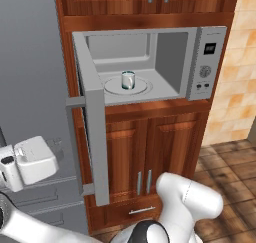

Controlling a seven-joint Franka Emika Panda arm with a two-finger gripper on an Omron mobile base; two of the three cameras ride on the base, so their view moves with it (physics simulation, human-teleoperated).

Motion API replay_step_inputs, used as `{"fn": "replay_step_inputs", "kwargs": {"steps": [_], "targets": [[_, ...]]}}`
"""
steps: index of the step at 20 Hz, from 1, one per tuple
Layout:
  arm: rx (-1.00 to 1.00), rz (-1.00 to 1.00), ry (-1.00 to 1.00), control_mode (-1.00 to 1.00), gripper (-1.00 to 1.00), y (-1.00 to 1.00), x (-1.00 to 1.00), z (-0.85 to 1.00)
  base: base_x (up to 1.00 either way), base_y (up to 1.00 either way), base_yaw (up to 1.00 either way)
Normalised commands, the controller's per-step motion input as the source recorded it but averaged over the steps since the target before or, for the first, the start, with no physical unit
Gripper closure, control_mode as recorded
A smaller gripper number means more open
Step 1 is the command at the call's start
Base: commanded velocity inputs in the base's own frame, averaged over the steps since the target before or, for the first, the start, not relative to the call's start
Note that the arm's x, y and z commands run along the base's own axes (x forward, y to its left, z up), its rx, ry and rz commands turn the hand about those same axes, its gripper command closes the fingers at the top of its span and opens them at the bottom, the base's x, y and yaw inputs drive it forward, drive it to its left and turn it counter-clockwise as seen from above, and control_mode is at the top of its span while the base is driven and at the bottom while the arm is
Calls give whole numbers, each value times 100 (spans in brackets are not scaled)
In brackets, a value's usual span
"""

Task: Pick the mug from the counter and place it inside the microwave. Then close the microwave.

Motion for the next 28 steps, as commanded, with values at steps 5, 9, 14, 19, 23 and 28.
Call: {"fn": "replay_step_inputs", "kwargs": {"steps": [5, 9, 14, 19, 23, 28], "targets": [[0, 0, -3, -100, -100, -42, 0, 2, 0, 0, 0], [0, 0, -2, -100, -100, -40, 0, 7, 0, 0, 0], [0, 0, 0, -100, -100, -46, 0, 9, 0, 0, 0], [0, 0, 0, -100, -100, -51, 0, 18, 0, 0, 0], [0, 0, 0, -100, -100, -52, 0, 21, 0, 0, 0], [0, 0, 0, -100, -100, -55, 0, 3, 0, 0, 0]]}}
